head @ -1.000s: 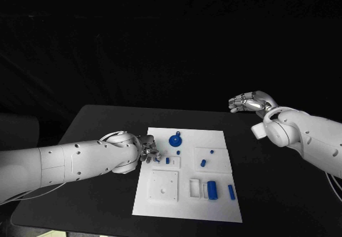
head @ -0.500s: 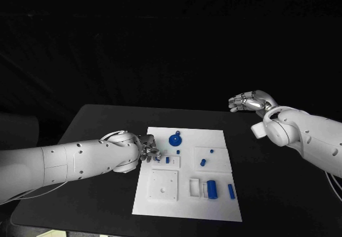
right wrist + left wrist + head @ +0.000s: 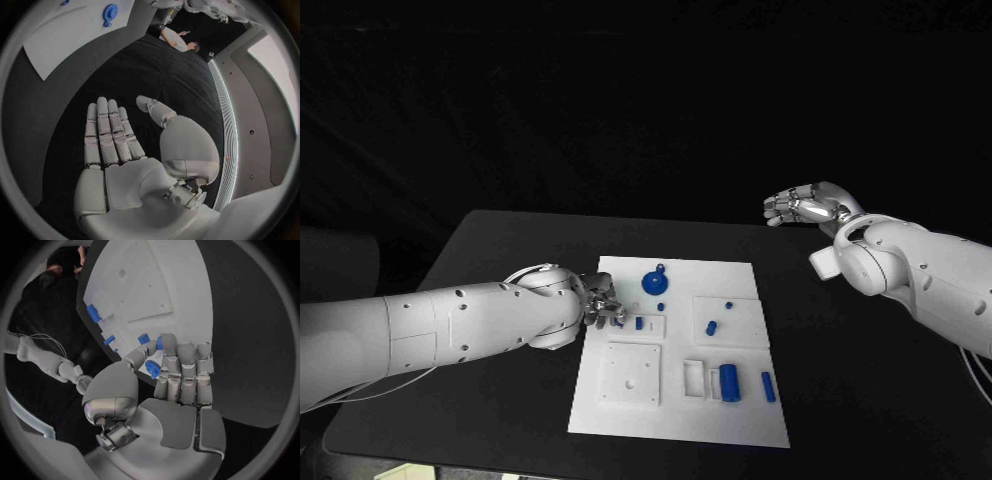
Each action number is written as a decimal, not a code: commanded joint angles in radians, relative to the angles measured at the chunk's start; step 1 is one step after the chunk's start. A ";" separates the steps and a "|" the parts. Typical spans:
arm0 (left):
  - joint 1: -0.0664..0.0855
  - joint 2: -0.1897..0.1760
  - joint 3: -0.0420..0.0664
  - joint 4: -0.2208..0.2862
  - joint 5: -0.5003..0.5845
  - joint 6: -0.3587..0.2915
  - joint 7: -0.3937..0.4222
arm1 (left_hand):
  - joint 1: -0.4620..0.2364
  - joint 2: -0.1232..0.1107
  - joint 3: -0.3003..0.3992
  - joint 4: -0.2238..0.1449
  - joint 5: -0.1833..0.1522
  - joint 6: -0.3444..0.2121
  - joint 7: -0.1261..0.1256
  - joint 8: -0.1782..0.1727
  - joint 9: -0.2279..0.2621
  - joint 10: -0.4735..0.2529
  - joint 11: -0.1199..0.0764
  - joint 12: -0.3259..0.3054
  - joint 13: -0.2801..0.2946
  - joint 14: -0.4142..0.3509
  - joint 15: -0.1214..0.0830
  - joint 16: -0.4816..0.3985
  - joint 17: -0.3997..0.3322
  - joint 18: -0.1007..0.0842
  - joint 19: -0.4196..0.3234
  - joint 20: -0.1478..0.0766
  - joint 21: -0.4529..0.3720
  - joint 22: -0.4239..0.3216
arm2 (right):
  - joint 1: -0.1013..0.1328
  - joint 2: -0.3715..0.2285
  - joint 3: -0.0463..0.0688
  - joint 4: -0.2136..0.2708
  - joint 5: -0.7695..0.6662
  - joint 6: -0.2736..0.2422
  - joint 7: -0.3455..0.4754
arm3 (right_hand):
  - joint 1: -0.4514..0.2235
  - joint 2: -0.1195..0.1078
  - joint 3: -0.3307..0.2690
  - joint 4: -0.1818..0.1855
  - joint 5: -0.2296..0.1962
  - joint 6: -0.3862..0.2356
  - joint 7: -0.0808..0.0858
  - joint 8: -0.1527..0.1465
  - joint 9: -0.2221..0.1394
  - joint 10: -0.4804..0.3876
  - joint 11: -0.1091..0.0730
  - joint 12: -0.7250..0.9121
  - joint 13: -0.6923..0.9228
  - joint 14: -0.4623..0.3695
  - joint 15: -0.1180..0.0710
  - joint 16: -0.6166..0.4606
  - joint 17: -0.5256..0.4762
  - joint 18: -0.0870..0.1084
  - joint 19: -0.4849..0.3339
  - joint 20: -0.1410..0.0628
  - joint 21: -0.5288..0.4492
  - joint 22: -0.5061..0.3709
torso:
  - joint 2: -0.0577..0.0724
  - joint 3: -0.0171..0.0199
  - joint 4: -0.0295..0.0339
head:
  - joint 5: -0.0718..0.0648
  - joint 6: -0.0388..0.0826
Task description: Assemble the parts on the task board
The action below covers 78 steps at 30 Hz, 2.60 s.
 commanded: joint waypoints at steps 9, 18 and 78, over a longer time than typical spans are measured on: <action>-0.003 0.000 0.000 0.004 0.001 0.023 0.007 | 0.006 0.013 0.006 -0.001 0.004 0.057 -0.048 0.007 0.001 0.040 -0.064 0.004 0.002 0.011 -0.021 0.002 0.001 0.003 0.006 -0.088 0.007 0.021 | 0.000 0.001 0.000 0.001 -0.009 0.017 0.006 | 0.008 -0.003 -0.004 -0.001 0.005 -0.010 0.000 0.006 -0.002 0.005 0.002 -0.006 -0.002 -0.006 0.004 -0.007 0.002 -0.009 -0.007 0.003 -0.005 0.002 | 0.000 0.0002 -0.0001 | 0.002 -0.001; -0.004 0.001 0.000 0.003 0.001 0.023 0.007 | 0.006 0.013 0.006 -0.001 0.004 0.057 -0.048 0.007 0.001 0.039 -0.064 0.004 0.003 0.011 -0.021 0.002 0.000 0.003 0.005 -0.088 0.007 0.021 | 0.000 0.001 0.000 0.002 -0.009 0.017 0.006 | 0.009 -0.003 -0.004 -0.001 0.006 -0.010 0.000 0.006 -0.002 0.005 0.002 -0.007 -0.002 -0.006 0.004 -0.007 0.002 -0.009 -0.007 0.003 -0.006 0.002 | 0.000 -0.0003 -0.0001 | 0.003 -0.001; -0.004 0.027 -0.001 -0.002 -0.024 0.056 -0.007 | -0.027 0.022 0.009 0.001 -0.049 0.094 -0.056 0.016 0.001 0.052 -0.067 0.044 0.044 0.021 -0.023 0.037 0.015 0.004 0.015 -0.092 0.016 0.022 | 0.000 0.000 0.000 0.006 -0.013 0.015 0.005 | 0.008 -0.003 -0.004 0.000 0.012 -0.011 0.000 0.007 -0.004 0.006 0.002 -0.008 -0.003 -0.006 0.004 -0.008 0.002 -0.009 -0.007 0.003 -0.006 0.003 | 0.001 0.0004 -0.0008 | 0.000 -0.008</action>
